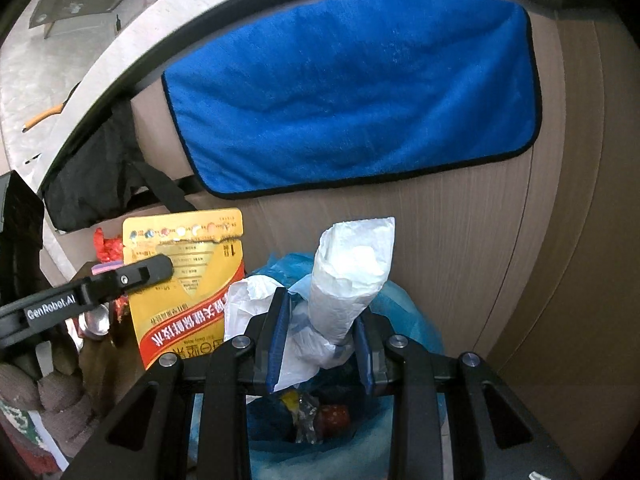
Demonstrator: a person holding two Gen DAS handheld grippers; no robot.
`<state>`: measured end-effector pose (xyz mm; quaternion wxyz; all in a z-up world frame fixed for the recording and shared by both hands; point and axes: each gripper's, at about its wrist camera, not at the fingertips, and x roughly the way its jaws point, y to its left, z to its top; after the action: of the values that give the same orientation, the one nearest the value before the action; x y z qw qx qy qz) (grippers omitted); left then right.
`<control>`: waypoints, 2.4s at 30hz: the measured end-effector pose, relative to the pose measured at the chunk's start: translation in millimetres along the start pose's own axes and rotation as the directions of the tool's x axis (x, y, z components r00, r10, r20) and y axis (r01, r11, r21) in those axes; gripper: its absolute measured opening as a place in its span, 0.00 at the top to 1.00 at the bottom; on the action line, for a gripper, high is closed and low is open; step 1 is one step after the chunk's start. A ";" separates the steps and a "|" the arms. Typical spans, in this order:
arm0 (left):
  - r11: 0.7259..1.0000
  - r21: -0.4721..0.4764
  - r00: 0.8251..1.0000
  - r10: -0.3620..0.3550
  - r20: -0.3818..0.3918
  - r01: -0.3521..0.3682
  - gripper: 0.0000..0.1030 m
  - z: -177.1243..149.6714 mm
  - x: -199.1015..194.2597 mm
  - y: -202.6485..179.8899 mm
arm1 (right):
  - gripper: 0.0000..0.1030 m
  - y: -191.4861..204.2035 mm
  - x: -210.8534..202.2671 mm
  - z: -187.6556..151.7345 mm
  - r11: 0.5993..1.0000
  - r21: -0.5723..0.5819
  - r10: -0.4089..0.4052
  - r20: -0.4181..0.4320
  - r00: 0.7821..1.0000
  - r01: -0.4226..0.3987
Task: Collect trash
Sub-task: 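Carry the package and tissues over the blue bin and open both tools, then move both open tools back toward the remaining trash on the table, then grasp the white tissue with the left tool while the right tool grasps the red snack wrapper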
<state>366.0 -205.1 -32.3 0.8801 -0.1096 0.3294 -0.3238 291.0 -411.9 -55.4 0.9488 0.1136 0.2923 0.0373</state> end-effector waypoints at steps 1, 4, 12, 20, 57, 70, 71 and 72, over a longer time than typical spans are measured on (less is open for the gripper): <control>1.000 -0.002 1.000 -0.001 0.001 0.001 1.00 1.5 1.7 0.2 | 0.73 -1.2 1.4 -0.5 1.000 0.001 0.000 -0.002 1.000 0.000; 1.000 -0.006 1.000 -0.017 -0.016 0.017 1.00 3.9 10.9 1.8 | 0.73 -2.2 5.5 -1.1 1.000 -0.001 -0.008 -0.008 1.000 0.008; 0.997 -0.067 0.998 -0.036 -0.045 0.033 0.56 -1.7 12.5 23.2 | 0.50 -4.2 4.5 -7.2 1.000 0.024 -0.016 0.001 1.000 0.016; 0.988 -0.125 0.996 0.090 0.016 -0.087 0.52 -0.5 -37.9 57.9 | 0.50 10.9 -16.5 -10.6 1.000 0.001 -0.027 0.005 1.000 0.027; 0.872 -0.299 0.914 0.406 0.000 -0.388 0.46 -94.0 -264.1 236.3 | 0.40 279.6 -8.8 -29.6 0.940 -0.282 0.150 -0.158 0.976 -0.190; 0.881 -0.210 0.905 0.410 -0.112 -0.425 0.46 -108.5 -178.9 193.1 | 0.40 229.5 20.4 -35.3 0.979 -0.134 0.131 -0.179 0.975 -0.156; 0.878 -0.202 0.901 0.418 -0.115 -0.433 0.46 -106.1 -176.6 194.5 | 0.40 226.3 20.3 -35.4 0.981 -0.126 0.127 -0.176 0.976 -0.150; 0.873 -0.196 0.895 0.429 -0.125 -0.446 0.46 -103.3 -171.8 195.7 | 0.40 223.4 20.4 -35.4 0.982 -0.119 0.125 -0.177 0.976 -0.147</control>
<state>297.6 57.3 -102.8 0.8994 -0.1164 0.4134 -0.0820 286.9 -185.2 -41.9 0.9212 0.0670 0.3601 0.1310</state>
